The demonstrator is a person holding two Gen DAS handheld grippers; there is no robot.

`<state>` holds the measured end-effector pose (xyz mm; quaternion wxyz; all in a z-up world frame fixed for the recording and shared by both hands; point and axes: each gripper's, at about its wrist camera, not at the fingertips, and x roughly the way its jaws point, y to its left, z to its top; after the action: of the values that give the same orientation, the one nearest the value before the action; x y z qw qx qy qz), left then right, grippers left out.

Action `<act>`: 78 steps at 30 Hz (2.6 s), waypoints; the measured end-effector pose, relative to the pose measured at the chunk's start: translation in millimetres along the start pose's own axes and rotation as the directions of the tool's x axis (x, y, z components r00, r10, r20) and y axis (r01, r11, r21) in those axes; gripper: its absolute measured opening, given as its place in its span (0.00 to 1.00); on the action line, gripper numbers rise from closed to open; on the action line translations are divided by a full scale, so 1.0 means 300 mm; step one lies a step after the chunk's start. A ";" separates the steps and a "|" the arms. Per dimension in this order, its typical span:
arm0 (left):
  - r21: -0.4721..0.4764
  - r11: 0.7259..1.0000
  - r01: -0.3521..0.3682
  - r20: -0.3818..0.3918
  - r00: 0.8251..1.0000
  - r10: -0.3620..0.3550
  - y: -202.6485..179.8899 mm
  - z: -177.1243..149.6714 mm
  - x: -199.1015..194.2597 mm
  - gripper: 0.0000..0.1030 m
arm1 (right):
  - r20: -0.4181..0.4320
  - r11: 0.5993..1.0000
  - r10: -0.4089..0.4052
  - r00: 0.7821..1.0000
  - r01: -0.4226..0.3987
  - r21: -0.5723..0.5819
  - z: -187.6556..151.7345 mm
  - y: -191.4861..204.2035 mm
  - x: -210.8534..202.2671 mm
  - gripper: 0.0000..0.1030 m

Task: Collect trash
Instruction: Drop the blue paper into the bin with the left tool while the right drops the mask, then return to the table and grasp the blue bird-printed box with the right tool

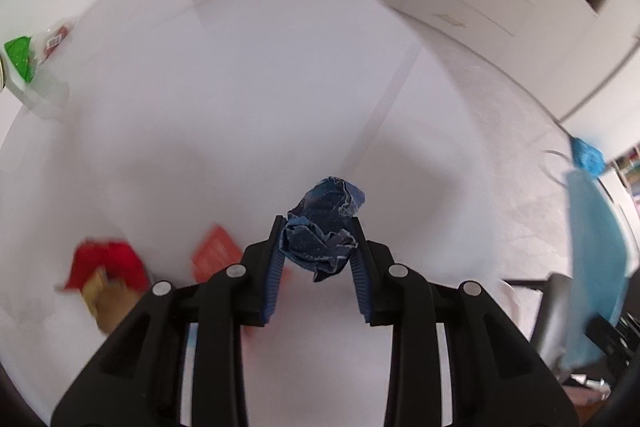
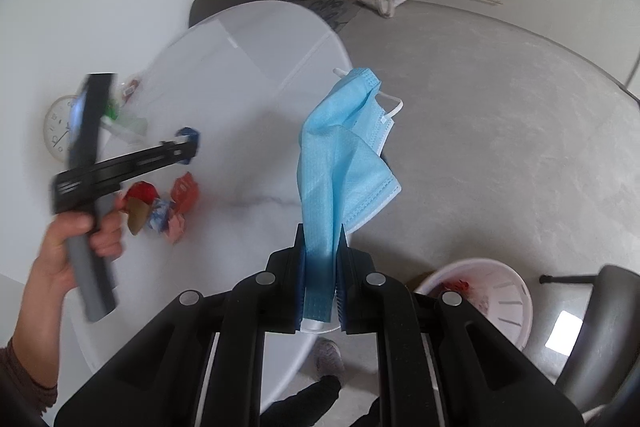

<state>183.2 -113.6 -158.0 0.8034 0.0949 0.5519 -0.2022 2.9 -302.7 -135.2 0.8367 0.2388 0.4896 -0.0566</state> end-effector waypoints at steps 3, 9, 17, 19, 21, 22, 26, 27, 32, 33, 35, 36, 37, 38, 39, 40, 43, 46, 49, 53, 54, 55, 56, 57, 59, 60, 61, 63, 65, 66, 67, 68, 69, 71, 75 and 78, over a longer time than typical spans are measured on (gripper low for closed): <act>0.041 0.998 0.046 -0.010 0.999 -0.046 -0.115 -0.087 -0.080 0.29 | 0.005 0.998 -0.054 0.999 0.054 0.026 -0.080 -0.064 -0.064 0.13; 0.137 0.975 0.177 -0.056 0.984 -0.171 -0.364 -0.267 -0.181 0.29 | -0.057 0.984 -0.148 0.987 0.153 0.096 -0.267 -0.247 -0.096 0.13; 0.237 0.938 0.255 -0.150 0.963 -0.224 -0.638 -0.496 -0.175 0.30 | -0.227 0.979 -0.149 0.962 0.177 0.106 -0.487 -0.489 0.070 0.15; 0.250 0.934 0.256 -0.163 0.962 -0.220 -0.671 -0.519 -0.164 0.30 | -0.248 0.980 -0.139 0.959 0.170 0.106 -0.519 -0.539 0.104 0.29; 0.251 0.935 0.253 -0.177 0.961 -0.212 -0.705 -0.542 -0.147 0.30 | -0.256 0.979 -0.139 0.957 0.171 0.108 -0.531 -0.568 0.128 0.58; 0.251 0.936 0.248 -0.181 0.962 -0.206 -0.705 -0.548 -0.143 0.30 | -0.255 0.979 -0.140 0.957 0.172 0.108 -0.536 -0.579 0.135 0.60; 0.262 0.938 0.229 -0.188 0.965 -0.183 -0.738 -0.550 -0.111 0.30 | -0.244 0.979 -0.137 0.960 0.169 0.113 -0.537 -0.605 0.108 0.73; 0.263 0.937 0.230 -0.191 0.965 -0.183 -0.751 -0.558 -0.109 0.30 | -0.225 0.980 -0.141 0.964 0.169 0.110 -0.535 -0.606 0.081 0.79; 0.263 0.936 0.233 -0.204 0.962 -0.183 -0.805 -0.602 -0.099 0.30 | -0.169 0.977 -0.176 0.970 0.192 0.088 -0.529 -0.604 -0.038 0.84; 0.262 0.936 0.236 -0.208 0.961 -0.184 -0.814 -0.601 -0.095 0.30 | -0.152 0.977 -0.177 0.972 0.192 0.092 -0.528 -0.602 -0.076 0.84; 0.266 0.933 0.244 -0.210 0.959 -0.191 -0.834 -0.600 -0.090 0.30 | -0.120 0.979 -0.167 0.979 0.179 0.100 -0.523 -0.601 -0.126 0.85; 0.269 0.931 0.247 -0.212 0.958 -0.194 -0.839 -0.596 -0.085 0.31 | -0.097 0.980 -0.158 0.983 0.168 0.105 -0.521 -0.596 -0.166 0.86; 0.268 0.929 0.254 -0.215 0.956 -0.199 -0.847 -0.594 -0.085 0.35 | -0.084 0.980 -0.158 0.984 0.166 0.106 -0.515 -0.597 -0.187 0.87; 0.266 0.928 0.262 -0.222 0.953 -0.206 -0.855 -0.589 -0.089 0.40 | -0.071 0.980 -0.162 0.984 0.169 0.105 -0.514 -0.594 -0.210 0.88; 0.264 0.929 0.261 -0.223 0.953 -0.204 -0.843 -0.597 -0.105 0.58 | -0.062 0.980 -0.168 0.984 0.173 0.102 -0.508 -0.587 -0.229 0.89; 0.262 0.932 0.249 -0.215 0.957 -0.196 -0.847 -0.594 -0.111 0.72 | -0.053 0.980 -0.171 0.984 0.176 0.097 -0.500 -0.579 -0.252 0.89; 0.264 0.938 0.225 -0.169 0.968 -0.184 -0.853 -0.598 -0.143 0.81 | -0.033 0.980 -0.176 0.984 0.178 0.093 -0.487 -0.569 -0.288 0.89; 0.246 0.942 0.228 -0.176 0.966 -0.188 -0.850 -0.588 -0.149 0.87 | -0.017 0.979 -0.176 0.984 0.177 0.098 -0.481 -0.573 -0.311 0.90; 0.235 0.944 0.231 -0.165 0.967 -0.195 -0.838 -0.588 -0.164 0.87 | -0.018 0.977 -0.188 0.982 0.189 0.100 -0.476 -0.570 -0.318 0.90; 0.241 0.944 0.225 -0.153 0.969 -0.192 -0.834 -0.593 -0.172 0.87 | -0.015 0.977 -0.188 0.982 0.189 0.096 -0.473 -0.557 -0.326 0.90; 0.241 0.944 0.225 -0.150 0.970 -0.193 -0.829 -0.593 -0.176 0.87 | -0.015 0.977 -0.189 0.982 0.189 0.093 -0.471 -0.552 -0.327 0.90; 0.241 0.944 0.225 -0.148 0.970 -0.194 -0.830 -0.595 -0.172 0.87 | -0.012 0.978 -0.189 0.982 0.190 0.090 -0.468 -0.544 -0.328 0.90; 0.240 0.945 0.224 -0.144 0.970 -0.193 -0.825 -0.595 -0.177 0.87 | -0.011 0.978 -0.189 0.982 0.189 0.087 -0.467 -0.537 -0.330 0.90; 0.237 0.946 0.223 -0.142 0.971 -0.193 -0.815 -0.594 -0.179 0.87 | -0.009 0.978 -0.191 0.981 0.191 0.082 -0.464 -0.527 -0.331 0.90; 0.232 0.947 0.221 -0.138 0.971 -0.193 -0.802 -0.591 -0.185 0.87 | -0.005 0.978 -0.196 0.981 0.196 0.070 -0.456 -0.512 -0.335 0.90; 0.228 0.949 0.218 -0.135 0.972 -0.191 -0.792 -0.590 -0.187 0.87 | -0.002 0.978 -0.197 0.980 0.197 0.064 -0.451 -0.502 -0.336 0.90; 0.224 0.950 0.216 -0.132 0.973 -0.190 -0.782 -0.587 -0.189 0.87 | 0.001 0.979 -0.195 0.981 0.195 0.061 -0.445 -0.493 -0.338 0.90; 0.212 0.955 0.207 -0.124 0.975 -0.184 -0.753 -0.580 -0.197 0.87 | 0.005 0.980 -0.193 0.981 0.192 0.054 -0.435 -0.475 -0.343 0.90; 0.197 0.960 0.201 -0.112 0.977 -0.182 -0.719 -0.572 -0.208 0.87 | 0.010 0.981 -0.190 0.982 0.189 0.040 -0.418 -0.446 -0.343 0.90; 0.186 0.963 0.195 -0.102 0.979 -0.178 -0.692 -0.567 -0.216 0.87 | 0.015 0.982 -0.187 0.982 0.186 0.030 -0.407 -0.424 -0.342 0.90; 0.177 0.966 0.188 -0.093 0.980 -0.174 -0.669 -0.562 -0.225 0.87 | 0.019 0.983 -0.183 0.983 0.182 0.023 -0.397 -0.408 -0.340 0.90; 0.168 0.969 0.179 -0.083 0.982 -0.167 -0.644 -0.558 -0.234 0.87 | 0.023 0.984 -0.177 0.984 0.176 0.015 -0.387 -0.388 -0.337 0.91; 0.155 0.974 0.165 -0.069 0.985 -0.156 -0.607 -0.552 -0.244 0.87 | 0.028 0.985 -0.170 0.985 0.170 0.004 -0.375 -0.366 -0.331 0.93; 0.134 0.981 0.142 -0.048 0.989 -0.137 -0.545 -0.544 -0.259 0.87 | 0.032 0.988 -0.154 0.987 0.155 -0.022 -0.350 -0.313 -0.309 0.94; 0.071 0.994 0.079 -0.009 0.997 -0.078 -0.379 -0.531 -0.285 0.87 | 0.022 0.990 -0.105 0.994 0.107 -0.090 -0.294 -0.180 -0.231 0.94; 0.017 0.999 0.043 0.009 0.999 -0.043 -0.254 -0.528 -0.297 0.87 | 0.006 0.988 -0.062 0.998 0.062 -0.144 -0.255 -0.072 -0.168 0.94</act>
<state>-11.4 -103.2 -129.2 0.8008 0.0889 0.5482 -0.2244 -90.8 -294.0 -131.0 0.8499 0.1625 0.4990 -0.0473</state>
